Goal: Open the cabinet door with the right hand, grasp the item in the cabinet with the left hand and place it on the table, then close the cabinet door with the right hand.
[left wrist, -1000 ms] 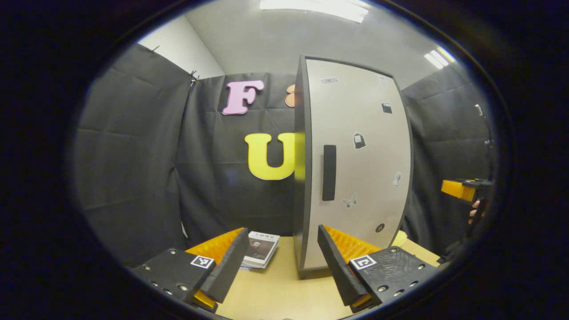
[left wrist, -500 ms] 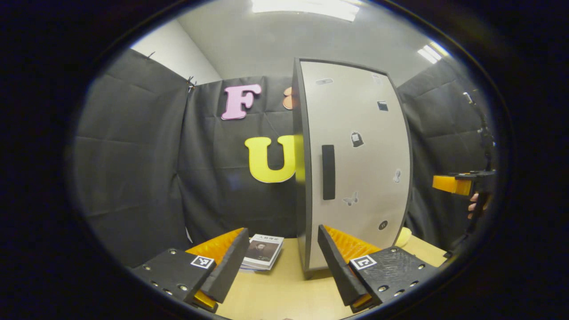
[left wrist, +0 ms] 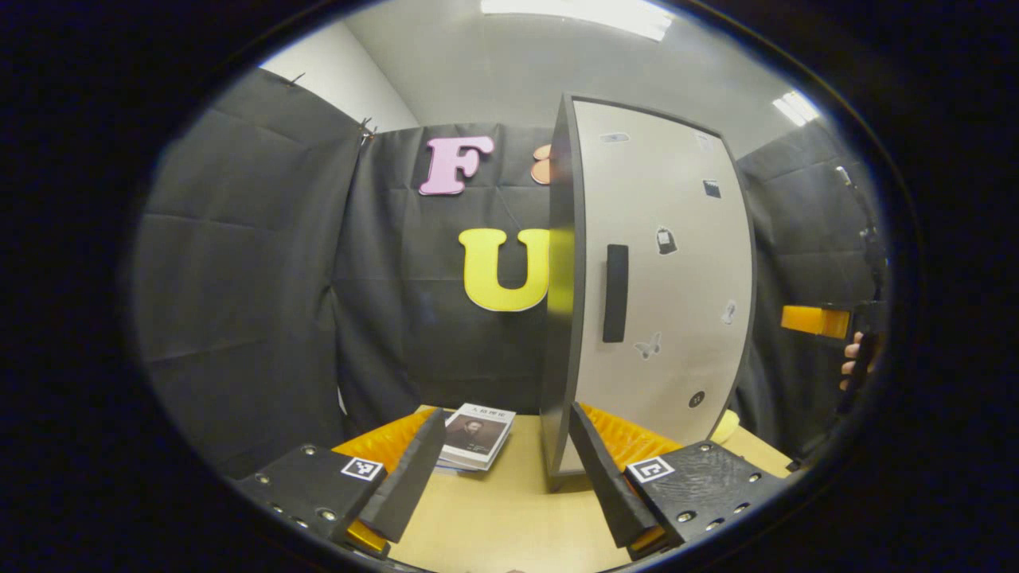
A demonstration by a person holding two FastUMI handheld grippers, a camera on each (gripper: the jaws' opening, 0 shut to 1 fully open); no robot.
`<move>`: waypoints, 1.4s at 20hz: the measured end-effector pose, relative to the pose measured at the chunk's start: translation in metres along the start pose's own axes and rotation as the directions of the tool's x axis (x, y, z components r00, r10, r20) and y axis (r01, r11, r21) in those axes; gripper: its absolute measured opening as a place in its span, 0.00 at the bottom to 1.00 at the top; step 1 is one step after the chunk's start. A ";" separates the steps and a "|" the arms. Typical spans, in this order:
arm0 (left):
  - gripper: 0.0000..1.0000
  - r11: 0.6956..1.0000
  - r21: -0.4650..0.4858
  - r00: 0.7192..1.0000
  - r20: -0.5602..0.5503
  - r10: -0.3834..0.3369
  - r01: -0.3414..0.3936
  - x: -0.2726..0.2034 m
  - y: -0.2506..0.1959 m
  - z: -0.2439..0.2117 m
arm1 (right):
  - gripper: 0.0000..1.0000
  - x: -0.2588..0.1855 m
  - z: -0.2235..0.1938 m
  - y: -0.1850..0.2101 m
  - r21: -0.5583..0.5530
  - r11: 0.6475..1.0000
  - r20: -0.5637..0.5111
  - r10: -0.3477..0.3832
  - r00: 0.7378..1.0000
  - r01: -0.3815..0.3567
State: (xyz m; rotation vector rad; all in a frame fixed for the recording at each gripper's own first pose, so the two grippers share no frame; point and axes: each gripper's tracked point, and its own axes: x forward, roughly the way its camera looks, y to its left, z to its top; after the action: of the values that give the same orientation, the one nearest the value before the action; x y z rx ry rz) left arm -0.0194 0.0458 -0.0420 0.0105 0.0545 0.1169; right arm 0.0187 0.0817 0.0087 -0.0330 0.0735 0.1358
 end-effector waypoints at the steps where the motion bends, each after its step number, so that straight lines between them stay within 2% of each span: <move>1: 0.92 1.000 0.003 1.000 -0.002 0.008 -0.008 0.000 0.004 -0.002 | 0.97 0.003 0.003 0.006 -0.011 1.000 -0.002 0.009 1.000 -0.009; 3: 0.92 1.000 0.001 1.000 -0.014 0.016 -0.016 -0.002 0.007 -0.008 | 0.97 0.011 0.010 0.022 -0.030 0.999 -0.004 0.036 0.999 -0.036; 4: 0.95 1.000 -0.002 1.000 -0.018 0.022 -0.022 -0.002 0.010 -0.011 | 0.94 0.014 0.015 0.033 -0.034 0.998 -0.002 0.060 0.998 -0.060; 6: 0.95 0.999 -0.012 0.999 -0.032 0.032 -0.032 -0.006 0.014 -0.016 | 0.97 0.022 0.023 0.051 -0.038 0.995 0.004 0.092 0.996 -0.092; 7: 0.95 0.999 -0.022 0.999 -0.039 0.038 -0.039 -0.009 0.018 -0.021 | 0.94 0.026 0.025 0.061 -0.036 0.993 0.001 0.109 0.994 -0.109; 8: 0.92 0.999 -0.029 0.998 -0.045 0.044 -0.045 -0.010 0.021 -0.024 | 0.97 0.031 0.027 0.072 -0.032 0.991 -0.003 0.129 0.992 -0.129; 9: 0.95 0.998 -0.034 0.997 -0.054 0.054 -0.056 -0.013 0.026 -0.029 | 0.94 0.035 0.029 0.082 -0.030 0.989 -0.005 0.146 0.989 -0.146; 11: 0.95 0.996 -0.039 0.994 -0.074 0.082 -0.085 -0.016 0.038 -0.036 | 0.97 0.046 0.033 0.098 -0.032 0.985 -0.004 0.171 0.985 -0.171; 12: 0.92 0.994 -0.048 0.992 -0.084 0.098 -0.102 -0.018 0.044 -0.038 | 0.97 0.050 0.035 0.105 -0.023 0.983 -0.002 0.180 0.984 -0.180; 17: 0.92 0.983 -0.092 0.983 -0.108 0.151 -0.161 -0.021 0.072 -0.049 | 0.97 0.072 0.041 0.145 0.016 0.972 0.001 0.236 0.972 -0.235; 19: 0.95 0.980 -0.091 0.979 -0.115 0.168 -0.179 -0.023 0.081 -0.053 | 0.97 0.077 0.042 0.166 0.048 0.961 -0.002 0.272 0.962 -0.271; 20: 0.92 0.978 -0.089 0.977 -0.120 0.175 -0.187 -0.022 0.085 -0.055 | 0.95 0.080 0.042 0.174 0.061 0.956 -0.003 0.286 0.958 -0.286; 21: 0.92 0.977 -0.088 0.975 -0.126 0.183 -0.195 -0.022 0.090 -0.058 | 0.94 0.083 0.043 0.182 0.068 0.953 -0.003 0.296 0.955 -0.295; 22: 0.92 0.975 -0.089 0.973 -0.132 0.190 -0.203 -0.023 0.093 -0.060 | 0.98 0.087 0.043 0.188 0.068 0.952 -0.002 0.300 0.954 -0.299; 24: 0.95 0.971 -0.093 0.968 -0.142 0.205 -0.219 -0.024 0.099 -0.066 | 0.98 0.096 0.042 0.199 0.056 0.953 -0.002 0.299 0.954 -0.299; 26: 0.92 0.963 -0.097 0.961 -0.144 0.237 -0.252 -0.026 0.109 -0.069 | 0.98 0.106 0.040 0.207 0.041 0.955 -0.002 0.294 0.956 -0.294; 27: 0.96 0.958 -0.101 0.957 -0.142 0.251 -0.267 -0.028 0.114 -0.069 | 0.94 0.112 0.039 0.210 0.039 0.955 0.003 0.293 0.956 -0.293; 28: 0.95 0.955 -0.107 0.956 -0.138 0.260 -0.275 -0.028 0.116 -0.068 | 0.98 0.117 0.036 0.213 0.042 0.957 0.001 0.287 0.958 -0.286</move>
State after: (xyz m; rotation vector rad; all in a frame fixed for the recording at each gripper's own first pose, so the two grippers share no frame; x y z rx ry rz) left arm -0.0645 0.1585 -0.1071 -0.1153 0.1692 0.3932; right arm 0.1078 0.3093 0.0300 0.0191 0.0856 0.4246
